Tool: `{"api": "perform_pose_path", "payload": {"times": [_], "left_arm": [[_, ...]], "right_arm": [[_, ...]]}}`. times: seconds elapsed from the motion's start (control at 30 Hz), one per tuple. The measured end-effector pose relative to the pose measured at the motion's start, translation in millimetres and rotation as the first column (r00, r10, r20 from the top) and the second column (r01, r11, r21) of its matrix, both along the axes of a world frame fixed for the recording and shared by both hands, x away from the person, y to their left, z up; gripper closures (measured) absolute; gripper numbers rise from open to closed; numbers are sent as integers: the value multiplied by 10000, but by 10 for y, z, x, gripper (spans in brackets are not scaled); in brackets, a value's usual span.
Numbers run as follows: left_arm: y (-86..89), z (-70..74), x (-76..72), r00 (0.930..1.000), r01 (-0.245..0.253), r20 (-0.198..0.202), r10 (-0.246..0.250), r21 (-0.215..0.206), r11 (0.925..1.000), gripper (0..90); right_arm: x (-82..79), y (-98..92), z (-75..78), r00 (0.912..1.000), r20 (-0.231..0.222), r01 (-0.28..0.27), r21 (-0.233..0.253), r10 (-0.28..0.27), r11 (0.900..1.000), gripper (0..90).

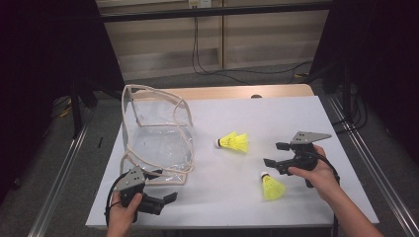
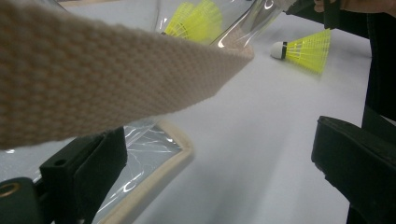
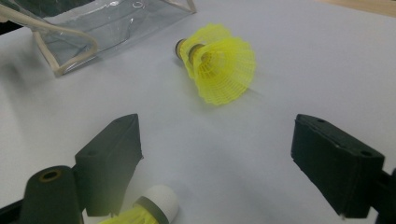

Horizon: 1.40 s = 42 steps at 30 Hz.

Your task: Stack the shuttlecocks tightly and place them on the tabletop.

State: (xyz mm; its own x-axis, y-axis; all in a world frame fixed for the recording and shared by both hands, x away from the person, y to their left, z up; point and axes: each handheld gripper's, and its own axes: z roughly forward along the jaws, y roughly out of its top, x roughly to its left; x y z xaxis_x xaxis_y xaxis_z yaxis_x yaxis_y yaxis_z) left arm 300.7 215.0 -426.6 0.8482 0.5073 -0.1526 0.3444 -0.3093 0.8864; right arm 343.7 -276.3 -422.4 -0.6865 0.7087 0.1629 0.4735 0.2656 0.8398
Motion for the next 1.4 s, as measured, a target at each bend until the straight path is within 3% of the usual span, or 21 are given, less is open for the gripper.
{"api": "perform_pose_path", "payload": {"times": [1.4], "left_arm": [[-9, 1, -4, 10000, -19, 17, 19, 33, 10000, 33]], "right_arm": [[-315, -137, -32, 9991, -61, -413, 66, 414, 9991, 121]]}}
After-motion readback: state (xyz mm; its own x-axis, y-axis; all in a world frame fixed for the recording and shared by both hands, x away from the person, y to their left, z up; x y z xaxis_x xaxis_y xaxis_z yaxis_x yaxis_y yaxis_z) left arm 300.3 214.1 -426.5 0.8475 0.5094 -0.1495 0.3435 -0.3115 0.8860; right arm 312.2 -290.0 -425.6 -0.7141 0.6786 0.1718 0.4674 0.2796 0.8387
